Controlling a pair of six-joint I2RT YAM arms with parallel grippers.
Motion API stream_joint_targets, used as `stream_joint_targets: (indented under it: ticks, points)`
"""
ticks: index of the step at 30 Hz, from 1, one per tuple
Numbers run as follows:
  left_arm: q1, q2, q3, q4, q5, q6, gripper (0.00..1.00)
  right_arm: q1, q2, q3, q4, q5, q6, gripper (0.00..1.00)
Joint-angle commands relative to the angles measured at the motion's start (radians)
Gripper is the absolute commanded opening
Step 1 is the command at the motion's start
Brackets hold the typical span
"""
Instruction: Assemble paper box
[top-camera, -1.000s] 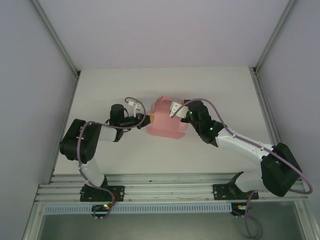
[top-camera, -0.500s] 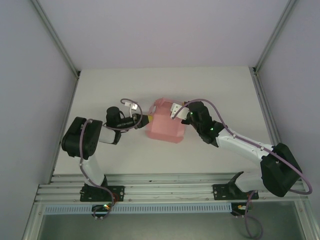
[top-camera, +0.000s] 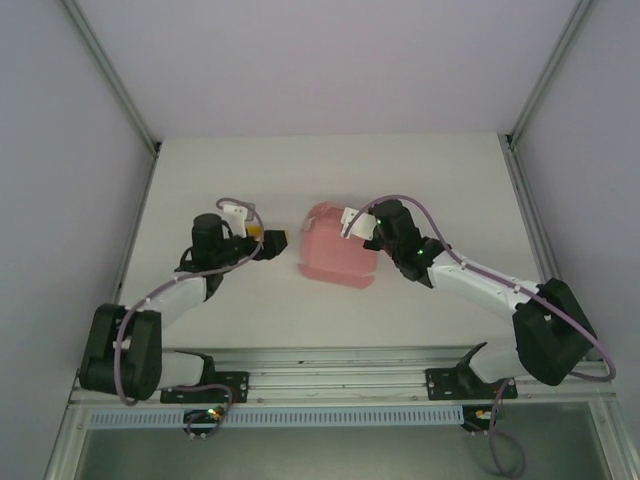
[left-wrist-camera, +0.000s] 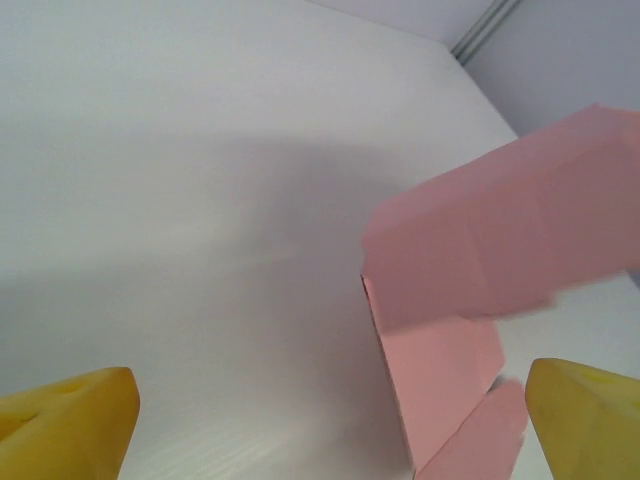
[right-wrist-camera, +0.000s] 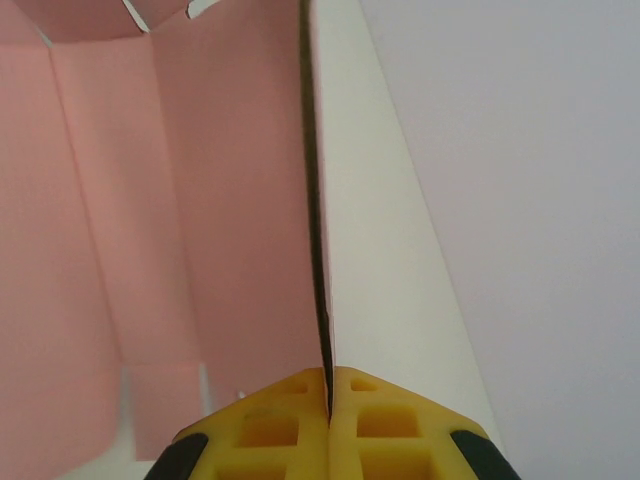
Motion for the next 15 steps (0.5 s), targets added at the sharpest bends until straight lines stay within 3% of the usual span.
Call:
stream_joint_targets:
  ticks: [1, 6, 9, 12, 15]
  points:
    - [0.006, -0.047, 0.004, -0.102, -0.106, 0.061, 1.0, -0.007, 0.02, 0.027, -0.009, -0.012, -0.008, 0.0]
    - [0.0, 0.046, 0.104, -0.117, -0.18, 0.07, 1.0, 0.001, 0.012, 0.014, 0.012, -0.057, -0.026, 0.0]
    - [-0.015, 0.155, 0.183, -0.104, -0.097, 0.125, 0.9, 0.004, 0.034, 0.028, -0.007, -0.064, -0.022, 0.0]
    - [-0.045, 0.246, 0.276, -0.143, -0.024, 0.167, 0.68, 0.004, 0.068, 0.035, 0.011, -0.041, -0.02, 0.0]
    - [-0.087, 0.299, 0.314, -0.148, 0.033, 0.212, 0.64, 0.004, 0.088, 0.049, 0.011, -0.036, -0.011, 0.0]
